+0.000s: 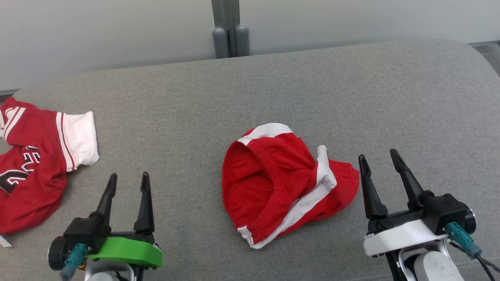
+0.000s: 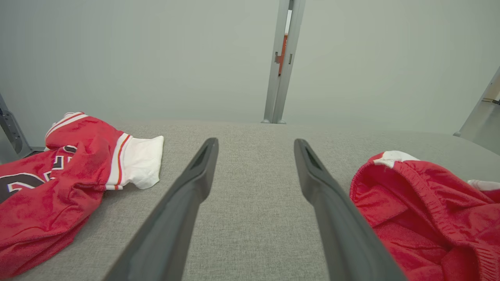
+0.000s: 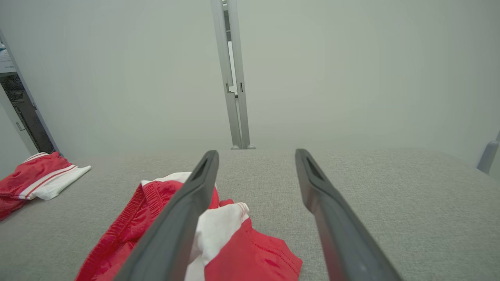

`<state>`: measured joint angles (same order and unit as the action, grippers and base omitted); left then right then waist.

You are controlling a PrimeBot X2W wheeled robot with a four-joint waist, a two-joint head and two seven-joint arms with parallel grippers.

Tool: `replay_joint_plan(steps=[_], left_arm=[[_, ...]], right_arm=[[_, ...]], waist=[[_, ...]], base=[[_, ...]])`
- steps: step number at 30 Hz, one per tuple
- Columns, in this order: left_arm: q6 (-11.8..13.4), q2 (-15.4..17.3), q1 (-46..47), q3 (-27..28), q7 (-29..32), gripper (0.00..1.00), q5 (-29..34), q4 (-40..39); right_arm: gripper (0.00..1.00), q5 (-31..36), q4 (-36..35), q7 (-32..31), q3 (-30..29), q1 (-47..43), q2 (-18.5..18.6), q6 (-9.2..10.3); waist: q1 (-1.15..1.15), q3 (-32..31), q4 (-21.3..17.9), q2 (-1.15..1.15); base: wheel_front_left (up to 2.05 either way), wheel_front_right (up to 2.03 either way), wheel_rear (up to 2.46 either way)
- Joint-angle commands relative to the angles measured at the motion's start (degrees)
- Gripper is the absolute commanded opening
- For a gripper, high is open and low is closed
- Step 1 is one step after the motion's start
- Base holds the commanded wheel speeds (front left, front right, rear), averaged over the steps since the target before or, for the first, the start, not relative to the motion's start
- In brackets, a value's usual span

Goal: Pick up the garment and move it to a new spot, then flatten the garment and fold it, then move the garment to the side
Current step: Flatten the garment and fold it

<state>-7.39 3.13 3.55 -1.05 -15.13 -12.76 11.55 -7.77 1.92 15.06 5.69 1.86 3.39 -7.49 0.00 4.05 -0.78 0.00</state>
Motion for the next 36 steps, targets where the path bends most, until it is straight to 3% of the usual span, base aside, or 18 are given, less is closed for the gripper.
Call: replay_joint_plan(steps=[1,6,17,27,28,29,31,36], left_arm=[[-0.12,0.64,-0.60,-1.14,-0.02,1.00,0.89,0.29],[-0.13,2.16,0.64,-8.38,-0.02,1.00,0.92,1.73],[-0.06,6.49,6.41,-31.95,0.27,1.00,-2.62,9.00],[-0.05,7.19,10.82,-39.67,1.56,1.00,-7.55,18.04],[-0.05,7.16,11.32,-40.00,1.54,0.89,-7.85,18.74],[-0.05,7.12,11.91,-40.23,1.37,0.44,-8.37,19.44],[-0.05,7.01,12.66,-39.88,0.90,0.00,-9.47,19.95],[0.03,7.63,13.87,-37.49,0.15,0.00,-10.72,19.39]], right_arm=[[1.00,-0.06,-0.50,0.16,-0.34,-0.58,-0.02,-0.01],[1.00,0.09,-0.49,0.17,-0.41,-0.67,-0.17,-0.01],[1.00,-0.43,0.63,0.17,0.93,0.72,-0.30,-0.01],[1.00,-0.74,1.10,0.17,1.15,1.52,-0.42,-0.01],[1.00,-0.74,1.09,0.17,1.11,1.56,-0.43,-0.01],[1.00,-0.77,1.01,0.17,1.07,1.68,-0.44,-0.01],[1.00,-0.78,0.80,0.17,0.84,1.64,-0.45,-0.01],[1.00,-0.72,0.67,0.17,0.24,1.23,-0.48,-0.01]], waist=[[0.00,0.12,-0.23,0.00],[0.00,0.41,-0.71,0.00],[0.00,1.37,-3.44,0.00],[0.00,3.13,-7.10,0.00],[0.00,3.23,-7.24,0.00],[0.00,3.40,-7.44,0.00],[0.00,3.61,-7.51,0.00],[0.00,3.83,-6.45,0.00]], base=[[0.00,0.00,0.00],[0.00,0.00,0.00],[0.00,0.00,0.00],[0.00,0.00,0.00],[0.00,0.00,0.00],[0.00,0.00,0.00],[0.00,0.00,0.00],[0.00,0.00,0.00]])
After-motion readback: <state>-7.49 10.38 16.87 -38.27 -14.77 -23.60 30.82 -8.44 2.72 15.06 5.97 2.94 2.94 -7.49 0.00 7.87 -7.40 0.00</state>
